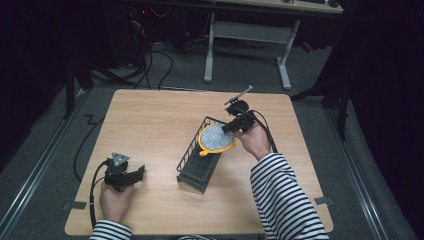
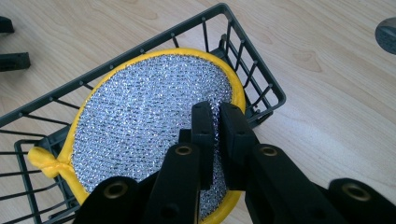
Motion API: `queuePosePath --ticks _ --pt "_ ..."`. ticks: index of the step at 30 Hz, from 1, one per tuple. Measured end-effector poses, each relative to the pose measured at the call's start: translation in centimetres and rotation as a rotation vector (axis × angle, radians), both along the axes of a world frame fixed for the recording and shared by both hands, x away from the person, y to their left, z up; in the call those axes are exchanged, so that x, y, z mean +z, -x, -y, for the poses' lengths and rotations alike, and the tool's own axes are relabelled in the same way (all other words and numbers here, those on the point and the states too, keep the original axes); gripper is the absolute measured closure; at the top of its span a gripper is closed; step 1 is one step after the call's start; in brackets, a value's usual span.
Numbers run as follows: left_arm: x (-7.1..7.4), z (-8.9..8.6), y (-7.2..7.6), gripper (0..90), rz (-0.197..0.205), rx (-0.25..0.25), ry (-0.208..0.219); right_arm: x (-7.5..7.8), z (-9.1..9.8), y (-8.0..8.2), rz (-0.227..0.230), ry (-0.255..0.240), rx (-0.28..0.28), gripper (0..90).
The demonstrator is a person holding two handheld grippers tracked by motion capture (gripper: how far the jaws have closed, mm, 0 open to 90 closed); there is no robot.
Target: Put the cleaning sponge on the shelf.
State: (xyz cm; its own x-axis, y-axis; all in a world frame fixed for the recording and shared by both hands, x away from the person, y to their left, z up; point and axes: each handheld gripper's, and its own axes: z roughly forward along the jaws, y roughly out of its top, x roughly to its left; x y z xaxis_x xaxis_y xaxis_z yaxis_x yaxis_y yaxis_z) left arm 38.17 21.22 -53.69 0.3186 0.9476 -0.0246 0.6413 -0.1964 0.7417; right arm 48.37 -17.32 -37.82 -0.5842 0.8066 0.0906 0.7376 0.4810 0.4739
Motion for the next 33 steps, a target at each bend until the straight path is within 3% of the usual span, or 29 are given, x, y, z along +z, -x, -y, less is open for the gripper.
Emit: queuePosePath --ticks 5,20,24,26,29,33 --pt "0.0 0.1 0.0 27.8 0.0 -0.001 -0.005 -0.1 -0.6 -0.2 0.019 0.015 0.006 86.6" --pt "0.0 0.1 0.0 27.8 -0.001 -0.004 -0.004 -1.3 -3.0 -0.9 0.001 0.027 0.011 85.8" --pt "0.0 0.1 -0.1 27.7 0.001 -0.001 -0.001 -1.6 -2.8 -0.9 0.024 -0.003 0.002 75.7" --pt "0.0 0.1 -0.1 27.7 0.002 -0.001 -0.001 -1.5 -2.4 -0.5 0.066 -0.034 -0.006 66.0" --pt "0.0 0.1 -0.1 27.6 0.002 -0.002 -0.001 -1.2 -2.2 -0.2 0.094 -0.034 -0.009 61.2" --pt "0.0 0.1 -0.1 27.6 0.002 -0.002 -0.004 -0.6 -1.0 0.3 0.124 -0.088 -0.024 56.3"
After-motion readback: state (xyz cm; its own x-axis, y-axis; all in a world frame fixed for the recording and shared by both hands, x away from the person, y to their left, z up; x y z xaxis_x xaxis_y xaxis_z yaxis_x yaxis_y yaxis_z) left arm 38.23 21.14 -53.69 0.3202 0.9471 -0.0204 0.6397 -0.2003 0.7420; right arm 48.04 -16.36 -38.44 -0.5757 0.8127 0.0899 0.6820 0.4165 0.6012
